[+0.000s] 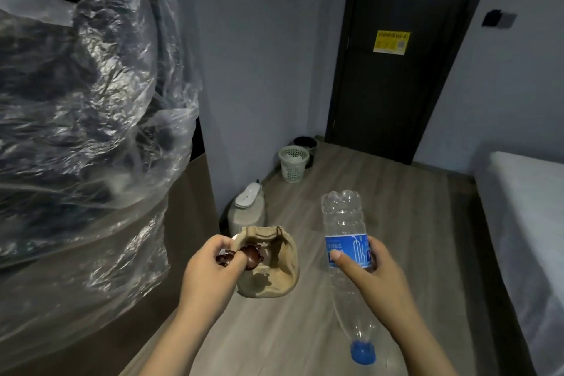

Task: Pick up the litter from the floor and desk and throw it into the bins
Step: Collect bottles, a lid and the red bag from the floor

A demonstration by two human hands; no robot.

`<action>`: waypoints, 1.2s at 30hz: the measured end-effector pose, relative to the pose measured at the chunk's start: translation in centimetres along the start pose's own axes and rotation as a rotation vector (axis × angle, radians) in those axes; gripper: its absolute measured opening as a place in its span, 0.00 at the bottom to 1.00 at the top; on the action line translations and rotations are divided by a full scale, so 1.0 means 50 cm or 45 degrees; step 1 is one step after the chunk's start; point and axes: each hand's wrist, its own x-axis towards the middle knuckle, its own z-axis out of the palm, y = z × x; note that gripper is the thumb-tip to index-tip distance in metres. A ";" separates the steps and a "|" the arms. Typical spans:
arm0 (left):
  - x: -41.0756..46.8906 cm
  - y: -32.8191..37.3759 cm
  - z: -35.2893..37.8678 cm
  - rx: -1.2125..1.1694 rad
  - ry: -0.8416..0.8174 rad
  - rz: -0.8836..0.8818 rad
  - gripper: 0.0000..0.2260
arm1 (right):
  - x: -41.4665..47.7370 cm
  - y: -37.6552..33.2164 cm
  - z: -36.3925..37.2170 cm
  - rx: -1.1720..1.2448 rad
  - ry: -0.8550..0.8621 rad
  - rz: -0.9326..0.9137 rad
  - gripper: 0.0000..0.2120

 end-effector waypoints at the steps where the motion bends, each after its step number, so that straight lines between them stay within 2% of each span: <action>1: 0.032 0.014 0.026 0.001 -0.022 0.004 0.05 | 0.042 -0.001 -0.010 0.009 0.002 0.003 0.19; 10: 0.271 0.066 0.209 -0.003 -0.092 0.001 0.03 | 0.352 0.019 -0.053 0.022 0.039 0.046 0.21; 15: 0.442 0.064 0.285 -0.013 -0.127 -0.010 0.04 | 0.528 0.032 -0.022 -0.002 0.070 0.095 0.19; 20: 0.644 0.056 0.346 -0.042 -0.184 -0.016 0.04 | 0.719 0.022 0.034 -0.035 0.106 0.138 0.11; 27: 0.929 0.073 0.427 0.018 -0.210 0.032 0.04 | 0.962 -0.002 0.086 -0.132 0.160 0.220 0.12; 36: 1.176 0.052 0.599 0.052 -0.233 -0.036 0.06 | 1.264 0.044 0.096 -0.100 0.128 0.248 0.10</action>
